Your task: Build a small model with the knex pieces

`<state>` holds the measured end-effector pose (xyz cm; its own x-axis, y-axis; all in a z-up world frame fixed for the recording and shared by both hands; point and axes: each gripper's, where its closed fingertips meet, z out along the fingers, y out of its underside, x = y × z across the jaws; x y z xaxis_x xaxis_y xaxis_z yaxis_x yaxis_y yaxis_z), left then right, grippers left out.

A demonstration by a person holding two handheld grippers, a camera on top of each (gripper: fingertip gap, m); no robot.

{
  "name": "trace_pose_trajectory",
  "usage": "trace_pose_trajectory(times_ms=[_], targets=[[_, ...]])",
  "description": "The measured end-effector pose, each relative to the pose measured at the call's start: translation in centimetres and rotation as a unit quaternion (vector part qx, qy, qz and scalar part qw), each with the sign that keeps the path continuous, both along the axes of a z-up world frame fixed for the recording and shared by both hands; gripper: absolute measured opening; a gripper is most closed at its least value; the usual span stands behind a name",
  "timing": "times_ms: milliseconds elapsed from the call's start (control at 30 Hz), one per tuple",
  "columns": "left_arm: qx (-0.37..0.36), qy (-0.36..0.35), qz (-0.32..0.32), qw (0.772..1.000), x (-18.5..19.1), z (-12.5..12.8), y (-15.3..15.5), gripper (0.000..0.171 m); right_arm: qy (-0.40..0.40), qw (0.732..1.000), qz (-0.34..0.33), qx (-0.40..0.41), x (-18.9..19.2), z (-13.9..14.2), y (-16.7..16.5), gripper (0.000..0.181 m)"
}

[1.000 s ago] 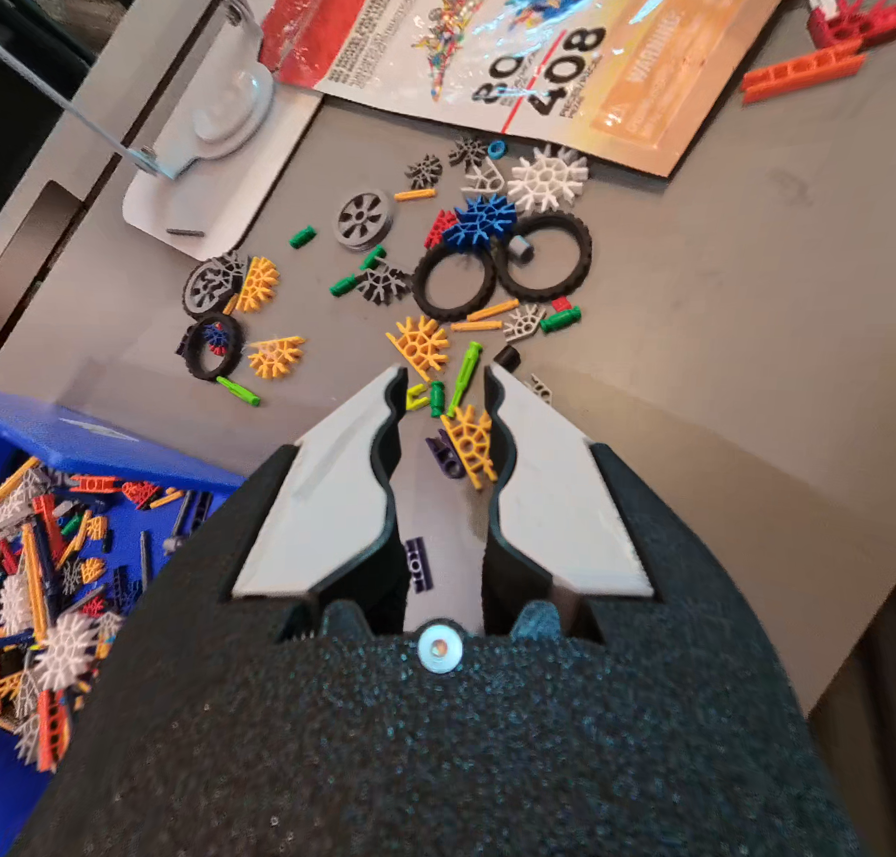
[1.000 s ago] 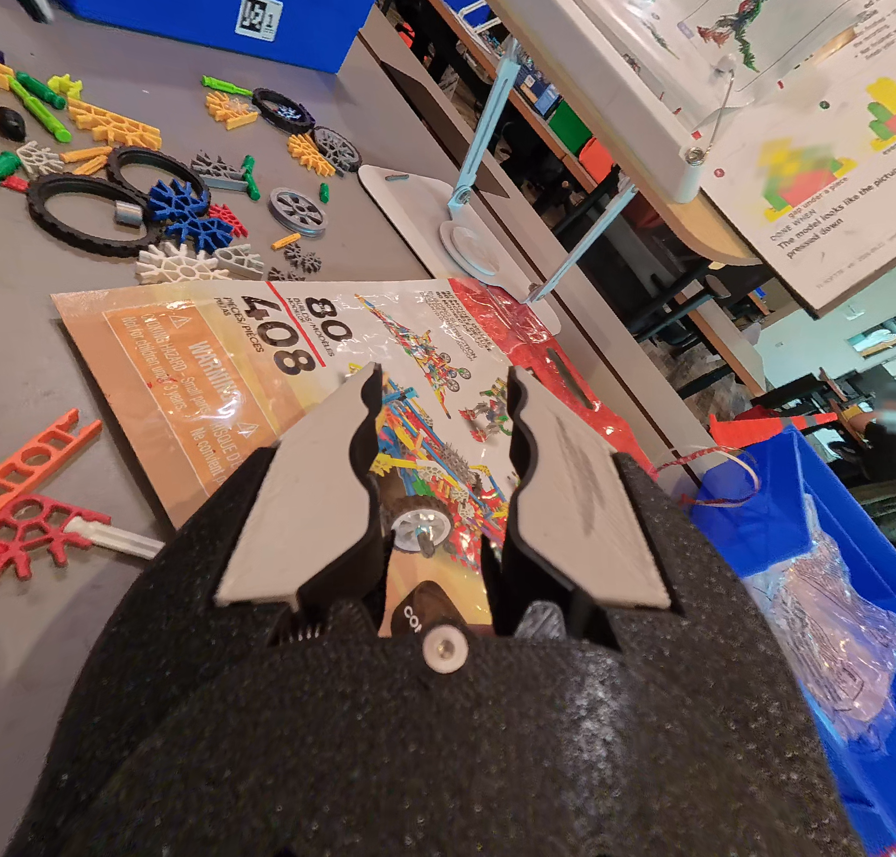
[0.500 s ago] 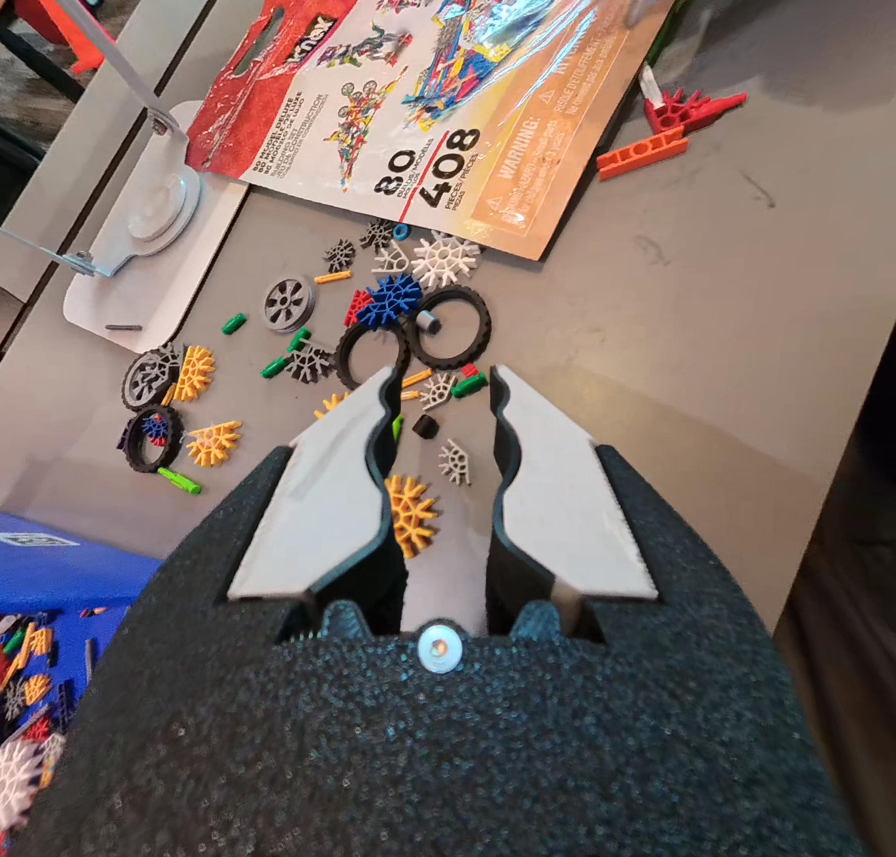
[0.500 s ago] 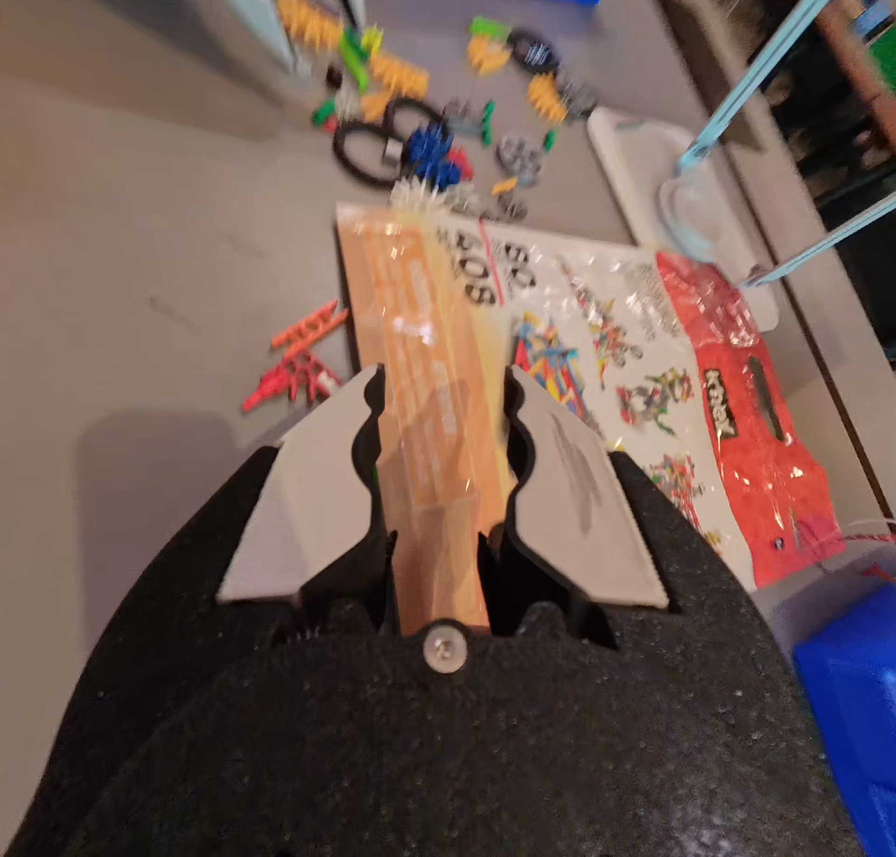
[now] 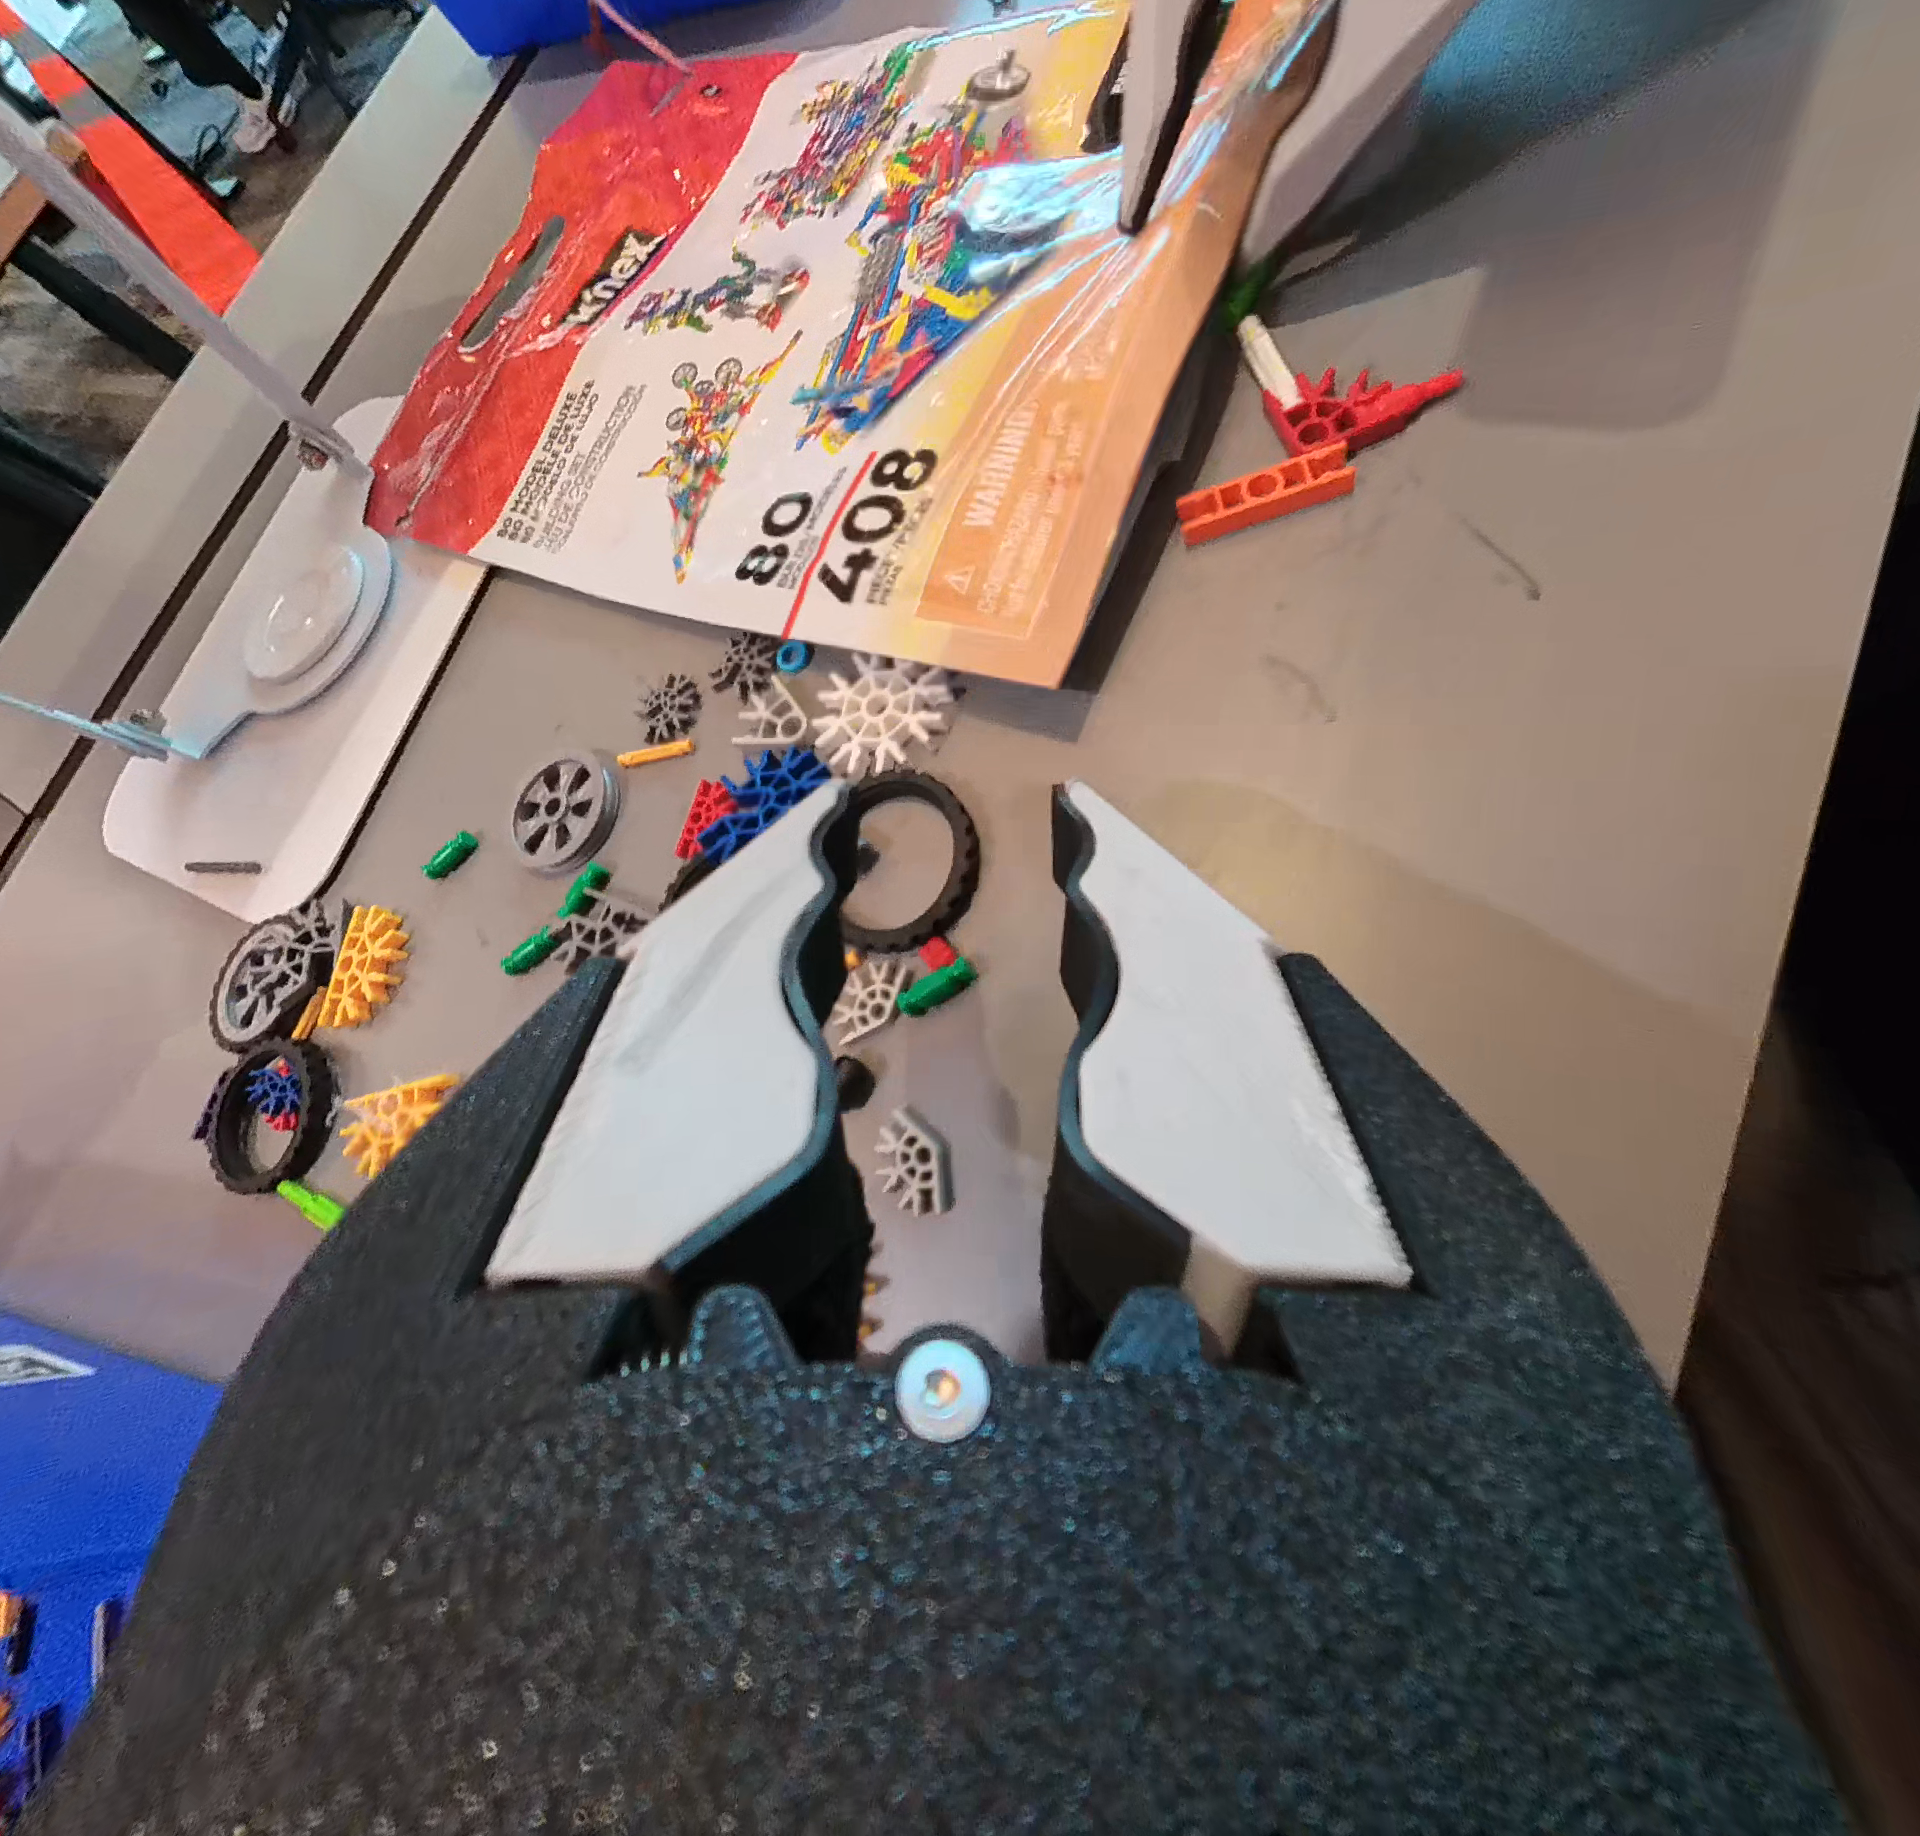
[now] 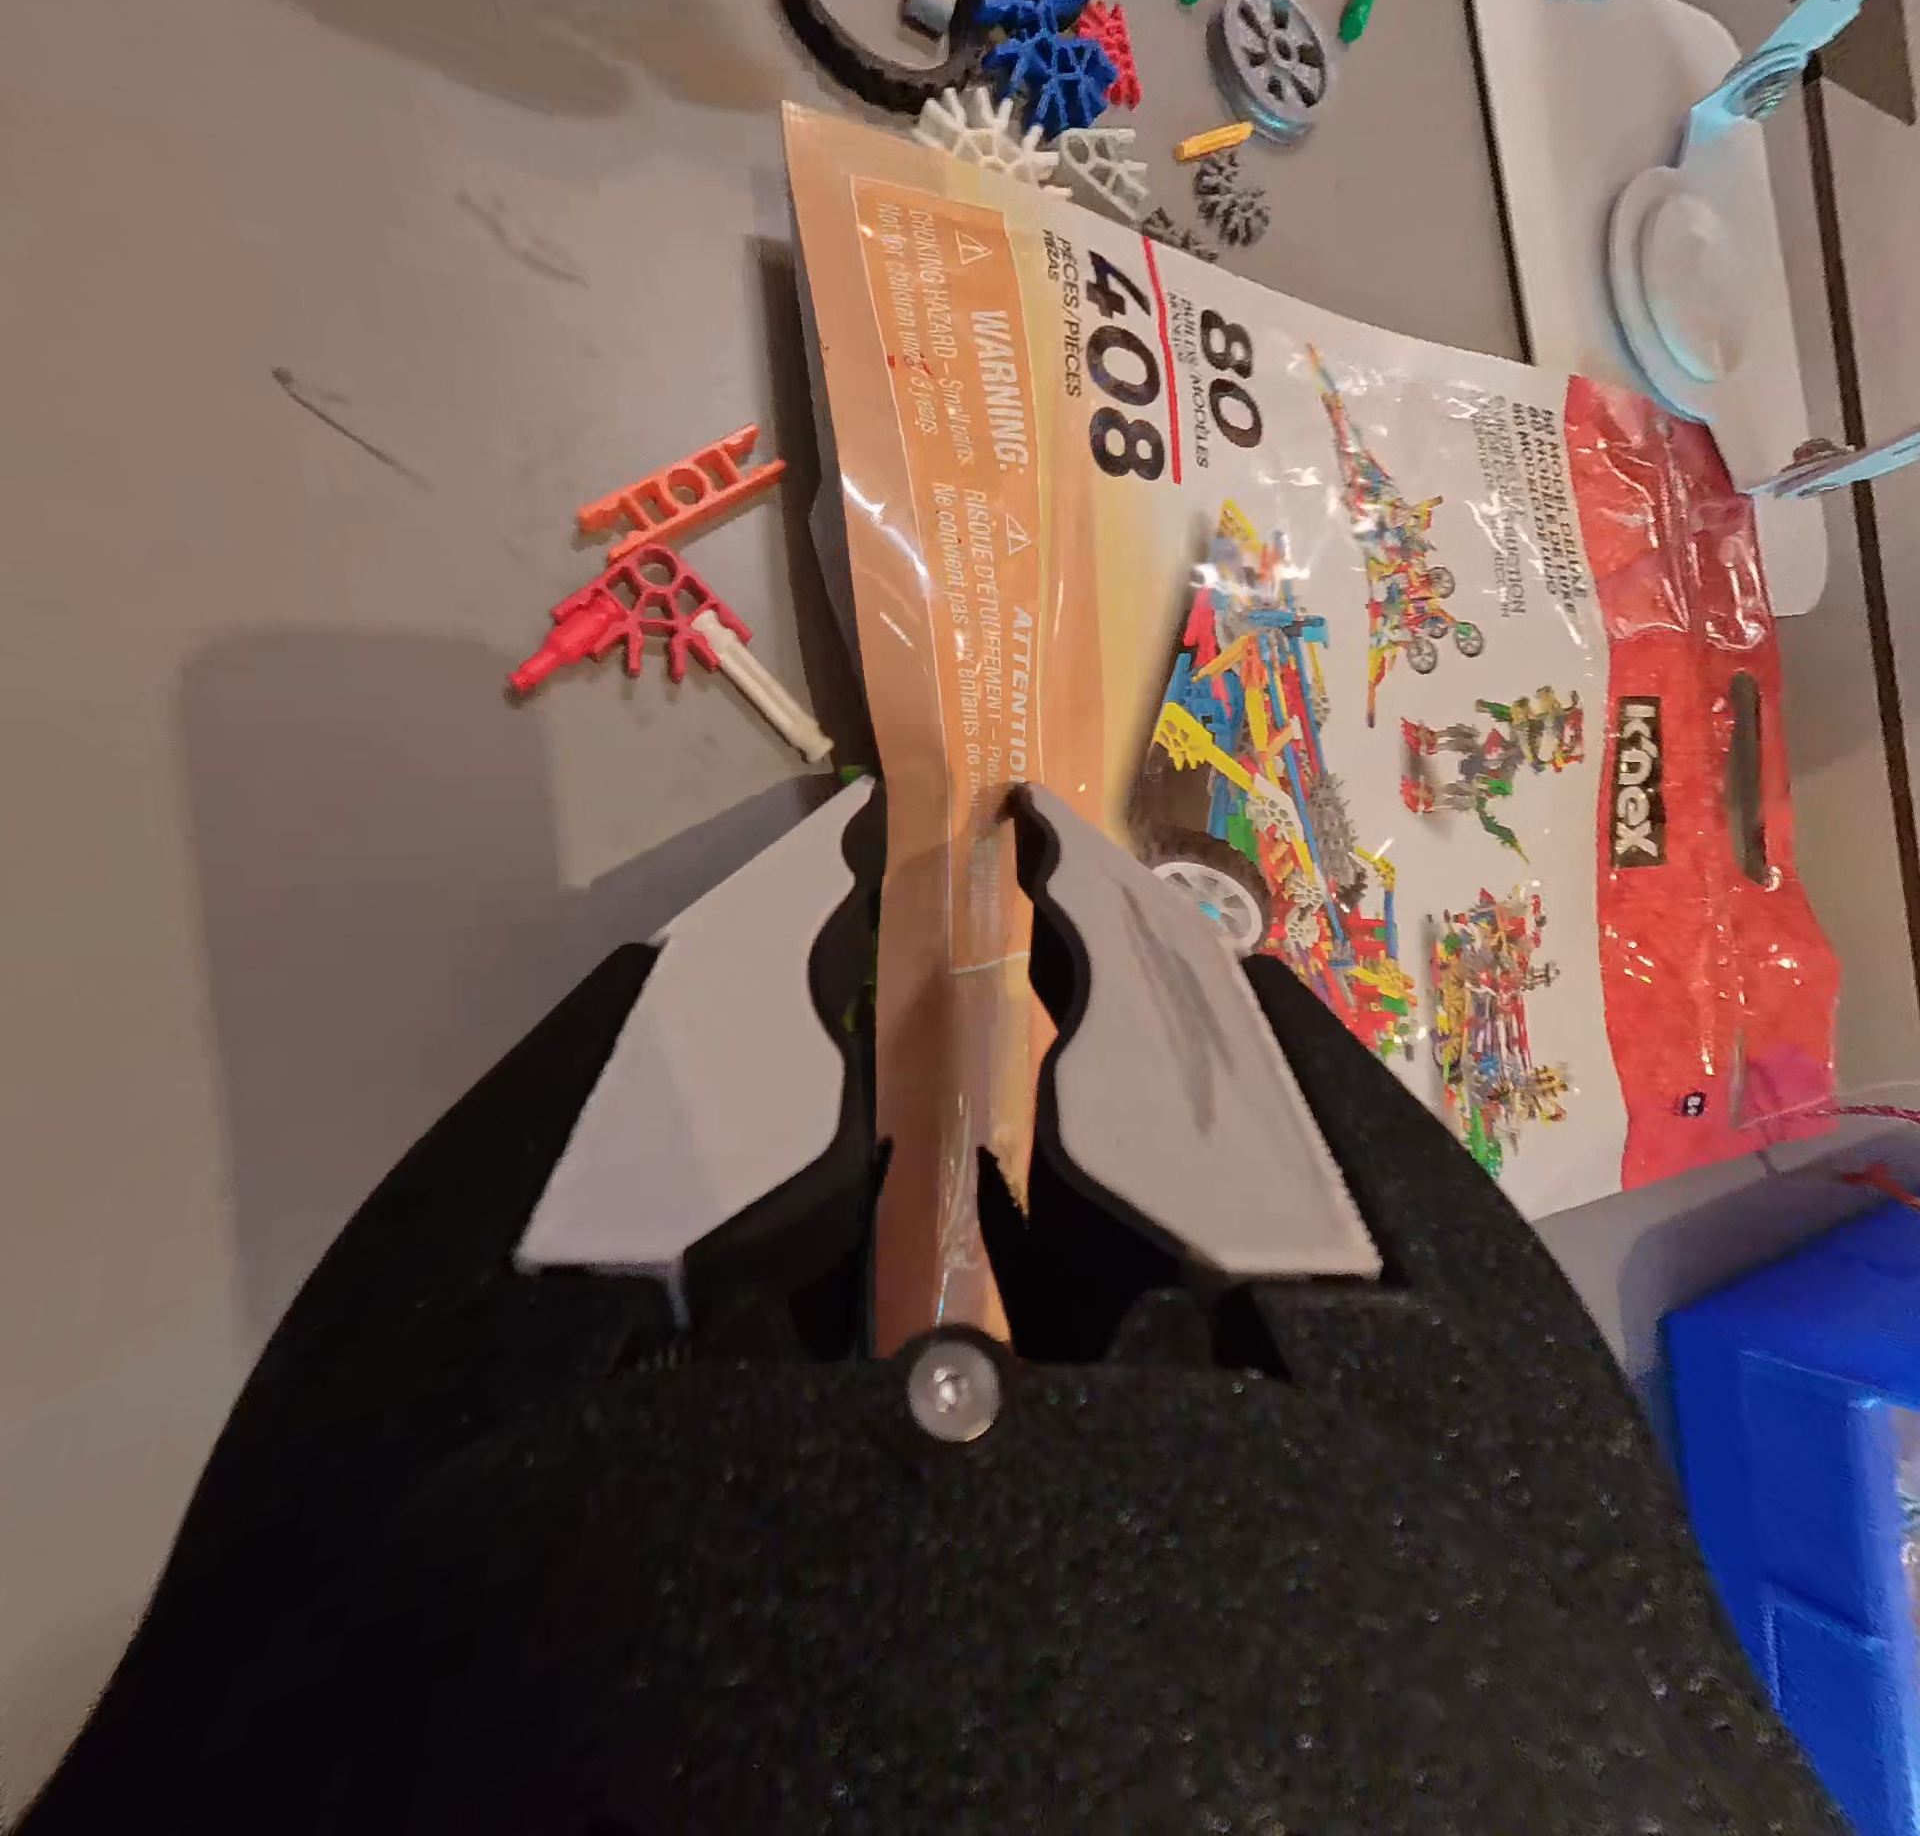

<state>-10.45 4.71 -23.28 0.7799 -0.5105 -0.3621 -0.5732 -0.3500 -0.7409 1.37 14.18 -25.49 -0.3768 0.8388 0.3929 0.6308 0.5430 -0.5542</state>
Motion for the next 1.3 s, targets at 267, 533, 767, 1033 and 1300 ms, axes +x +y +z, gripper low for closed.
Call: trace_pose_trajectory(times_ms=[267, 533, 767, 1033, 1300], targets=[[0.02, -0.004, -0.02, 1.0, 1.9, 0.7, 0.7, 0.035, 0.05, 0.998, -0.032, -0.019, -1.3, 4.0, 1.7, 0.008], [0.009, -0.007, -0.075, 0.997, 5.9, 0.4, 0.9, 0.036, 0.104, 0.991, -0.085, -0.025, -3.2, 7.0, 4.4, 0.008], [-0.005, -0.027, -0.107, 0.994, 9.9, 0.7, 4.0, 0.035, 0.107, 0.989, -0.101, -0.022, -3.3, 6.3, 5.1, 0.008], [-0.076, 0.003, -0.13, 0.989, 13.8, -2.1, 8.5, 0.027, 0.12, 0.986, -0.108, -0.031, -3.3, 5.7, 5.1, 0.008], [-0.085, 0.042, -0.131, 0.987, 14.7, -3.6, 9.2, 0.003, 0.138, 0.983, -0.107, -0.047, -2.8, 5.3, 4.8, 0.009]])
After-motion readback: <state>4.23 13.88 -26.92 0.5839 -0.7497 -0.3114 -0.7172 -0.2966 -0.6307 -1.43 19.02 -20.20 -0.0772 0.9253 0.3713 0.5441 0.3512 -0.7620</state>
